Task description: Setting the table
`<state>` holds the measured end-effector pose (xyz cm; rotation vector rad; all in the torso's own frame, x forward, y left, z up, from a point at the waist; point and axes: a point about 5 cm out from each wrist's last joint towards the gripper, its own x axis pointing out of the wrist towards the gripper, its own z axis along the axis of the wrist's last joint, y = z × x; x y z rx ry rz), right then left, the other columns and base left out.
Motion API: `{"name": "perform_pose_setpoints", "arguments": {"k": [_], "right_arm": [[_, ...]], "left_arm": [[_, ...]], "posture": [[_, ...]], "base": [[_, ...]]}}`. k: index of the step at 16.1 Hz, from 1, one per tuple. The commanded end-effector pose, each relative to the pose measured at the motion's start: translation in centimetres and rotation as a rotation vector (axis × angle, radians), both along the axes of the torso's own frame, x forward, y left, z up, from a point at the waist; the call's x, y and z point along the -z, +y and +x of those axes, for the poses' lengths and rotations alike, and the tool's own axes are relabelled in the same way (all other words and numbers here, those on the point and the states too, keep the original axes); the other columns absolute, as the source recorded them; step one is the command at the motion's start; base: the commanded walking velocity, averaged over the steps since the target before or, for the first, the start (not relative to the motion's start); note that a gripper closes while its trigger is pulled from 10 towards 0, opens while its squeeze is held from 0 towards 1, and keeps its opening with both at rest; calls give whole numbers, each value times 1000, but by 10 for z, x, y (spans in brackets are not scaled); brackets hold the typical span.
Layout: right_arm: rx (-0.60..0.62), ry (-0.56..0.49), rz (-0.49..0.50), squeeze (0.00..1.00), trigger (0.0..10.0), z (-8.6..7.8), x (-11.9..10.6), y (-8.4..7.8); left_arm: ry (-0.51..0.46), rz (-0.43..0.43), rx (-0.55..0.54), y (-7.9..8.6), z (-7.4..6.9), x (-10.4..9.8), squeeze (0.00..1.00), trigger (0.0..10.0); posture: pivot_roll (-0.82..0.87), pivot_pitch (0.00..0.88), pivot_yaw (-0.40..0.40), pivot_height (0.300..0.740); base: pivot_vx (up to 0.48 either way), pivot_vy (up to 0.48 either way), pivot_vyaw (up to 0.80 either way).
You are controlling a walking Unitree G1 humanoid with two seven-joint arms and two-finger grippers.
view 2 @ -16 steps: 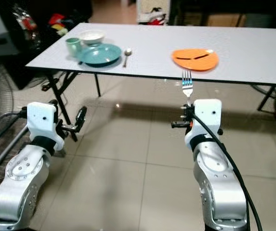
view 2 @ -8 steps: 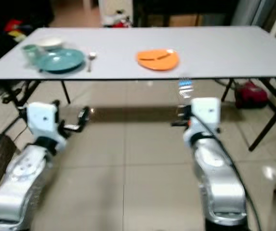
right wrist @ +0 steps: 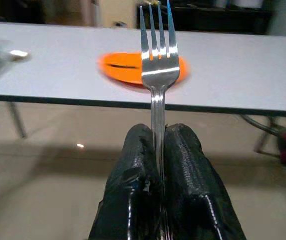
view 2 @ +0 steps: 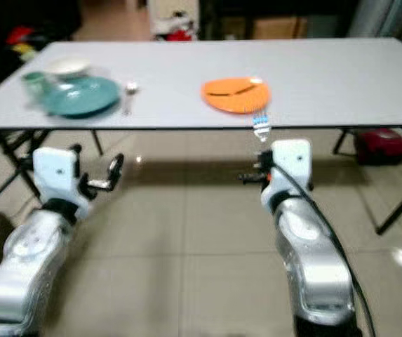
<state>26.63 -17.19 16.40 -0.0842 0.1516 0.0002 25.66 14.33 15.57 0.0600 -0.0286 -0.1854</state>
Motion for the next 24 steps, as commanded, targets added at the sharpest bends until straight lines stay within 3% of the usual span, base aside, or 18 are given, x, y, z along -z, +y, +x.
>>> {"name": "perform_pose_setpoints", "arguments": {"k": [1, 24], "right_arm": [[-18, -29, 11, 0, 10000, 3, -7, 3], [-72, -14, -10, 0, 10000, 12, -8, -2]], "left_arm": [[-12, 19, -15, 6, -1, -3, 0, 10000], [-9, 29, 24, 1, -4, -1, 0, 10000]], "posture": [[18, 0, 46, 740], [22, 0, 46, 740]], "base": [[416, 0, 0], [411, 0, -97]]}}
